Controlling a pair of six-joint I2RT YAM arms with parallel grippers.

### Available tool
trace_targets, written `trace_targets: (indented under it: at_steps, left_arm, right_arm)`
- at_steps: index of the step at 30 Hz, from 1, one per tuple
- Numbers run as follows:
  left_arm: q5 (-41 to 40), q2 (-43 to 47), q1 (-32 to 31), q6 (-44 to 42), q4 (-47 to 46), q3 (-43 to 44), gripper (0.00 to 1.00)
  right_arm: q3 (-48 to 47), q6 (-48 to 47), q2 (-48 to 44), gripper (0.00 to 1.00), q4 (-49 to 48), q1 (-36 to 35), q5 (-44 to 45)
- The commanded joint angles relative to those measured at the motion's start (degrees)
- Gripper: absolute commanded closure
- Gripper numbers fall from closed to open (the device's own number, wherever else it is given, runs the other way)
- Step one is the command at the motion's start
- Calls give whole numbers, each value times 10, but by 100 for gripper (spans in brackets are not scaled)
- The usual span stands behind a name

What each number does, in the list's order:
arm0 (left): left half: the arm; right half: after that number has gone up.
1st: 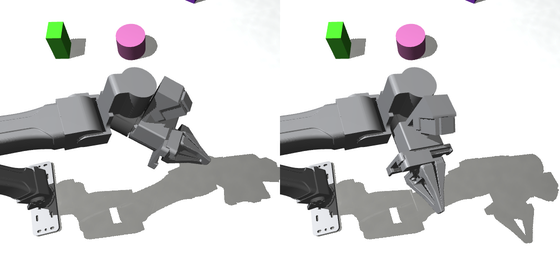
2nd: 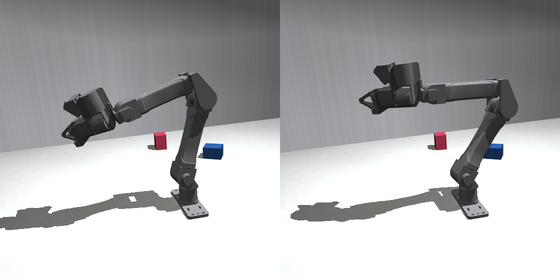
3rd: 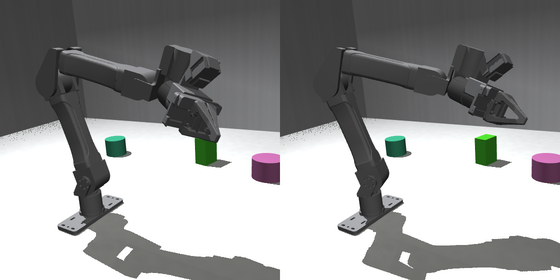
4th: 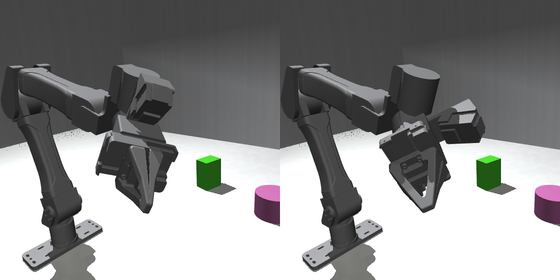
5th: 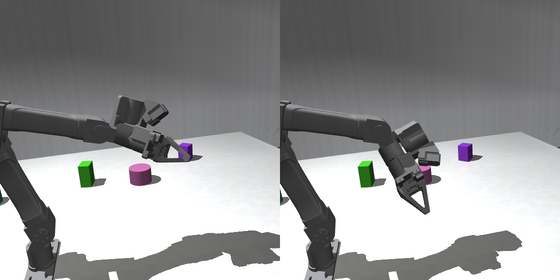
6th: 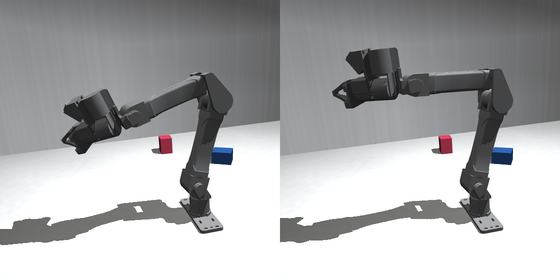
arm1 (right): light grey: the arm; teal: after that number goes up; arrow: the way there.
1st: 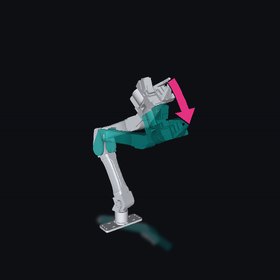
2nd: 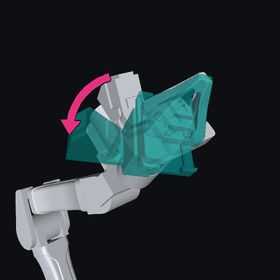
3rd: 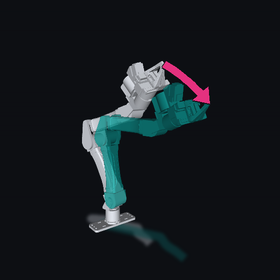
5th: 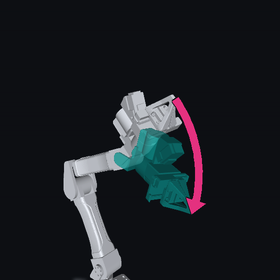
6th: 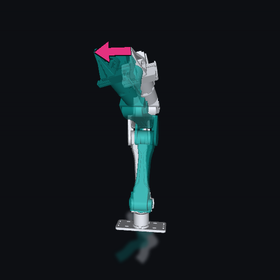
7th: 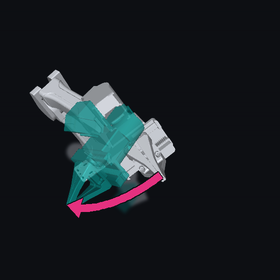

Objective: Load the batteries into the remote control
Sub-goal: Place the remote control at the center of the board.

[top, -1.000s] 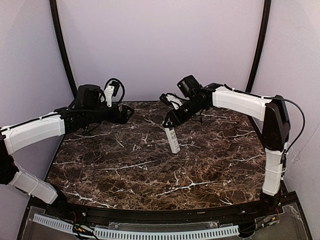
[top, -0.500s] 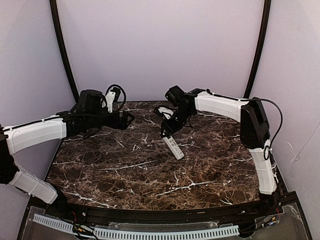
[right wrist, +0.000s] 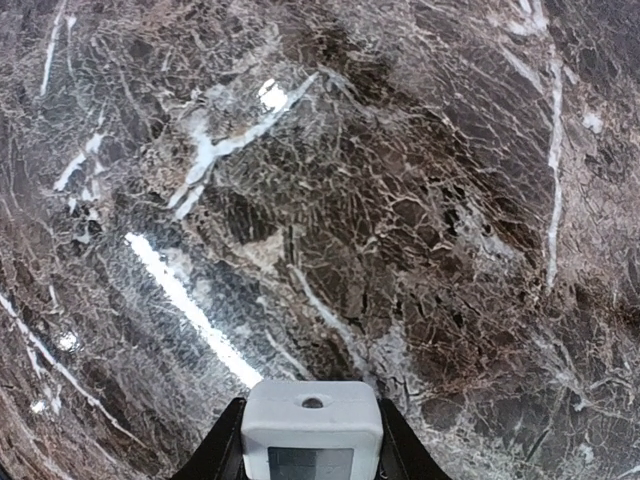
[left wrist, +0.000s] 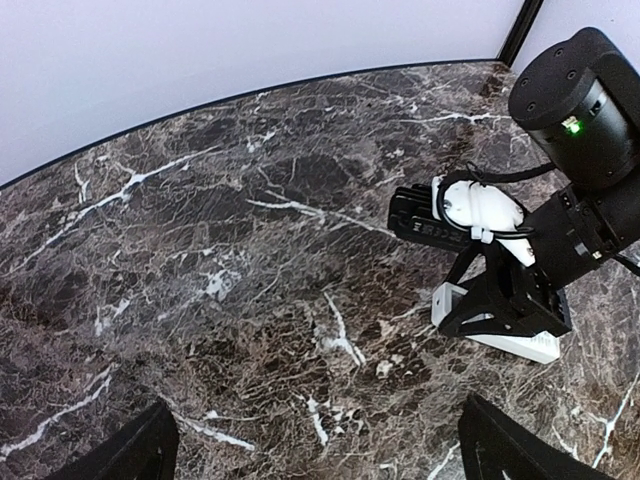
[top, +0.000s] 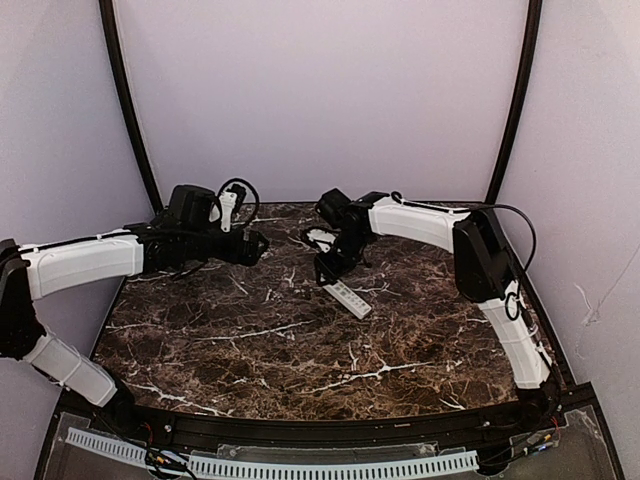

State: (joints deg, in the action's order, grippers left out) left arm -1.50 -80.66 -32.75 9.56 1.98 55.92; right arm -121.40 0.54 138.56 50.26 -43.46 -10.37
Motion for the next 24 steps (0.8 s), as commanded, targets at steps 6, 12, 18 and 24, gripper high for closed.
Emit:
trace_targets:
  at_steps: [6, 12, 18, 24]
  left_arm:
    - [-12, -14, 9, 15, 28, 12, 1]
    - [-5, -29, 12, 23, 46, 23, 1]
    - [22, -48, 25, 48, 68, 43, 1]
    - [83, -52, 35, 55, 81, 73, 1]
  right_arm:
    - [-14, 9, 44, 91, 1, -22, 70]
    - [-8, 15, 43, 68, -6, -28, 62]
    - [15, 18, 9, 41, -37, -27, 31]
    - [79, 35, -82, 22, -110, -4, -30]
